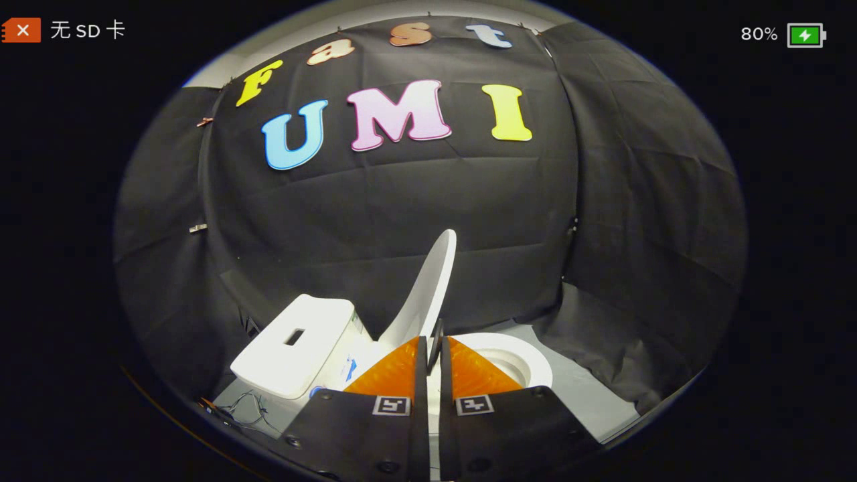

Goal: Open the toilet lid.

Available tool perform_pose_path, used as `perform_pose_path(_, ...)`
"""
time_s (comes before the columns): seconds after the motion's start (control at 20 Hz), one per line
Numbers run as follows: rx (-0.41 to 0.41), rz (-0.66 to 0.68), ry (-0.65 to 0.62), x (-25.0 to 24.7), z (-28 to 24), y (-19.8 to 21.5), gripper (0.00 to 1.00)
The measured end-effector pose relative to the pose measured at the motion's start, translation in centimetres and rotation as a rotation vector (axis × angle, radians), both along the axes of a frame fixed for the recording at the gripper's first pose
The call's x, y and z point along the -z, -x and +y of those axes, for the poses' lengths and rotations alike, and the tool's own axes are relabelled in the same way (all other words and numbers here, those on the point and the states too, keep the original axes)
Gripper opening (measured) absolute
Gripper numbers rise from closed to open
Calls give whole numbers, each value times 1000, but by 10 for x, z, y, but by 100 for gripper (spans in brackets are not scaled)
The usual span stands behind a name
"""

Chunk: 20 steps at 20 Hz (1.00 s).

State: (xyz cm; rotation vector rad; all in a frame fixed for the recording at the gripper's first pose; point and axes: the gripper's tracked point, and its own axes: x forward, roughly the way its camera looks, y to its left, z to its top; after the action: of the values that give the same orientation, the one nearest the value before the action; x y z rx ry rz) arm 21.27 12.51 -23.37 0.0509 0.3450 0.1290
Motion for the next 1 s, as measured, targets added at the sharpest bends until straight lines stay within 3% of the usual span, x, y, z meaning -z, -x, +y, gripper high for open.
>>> perform_pose_path(1.0,-114,-133,150,-29,161,21,10)
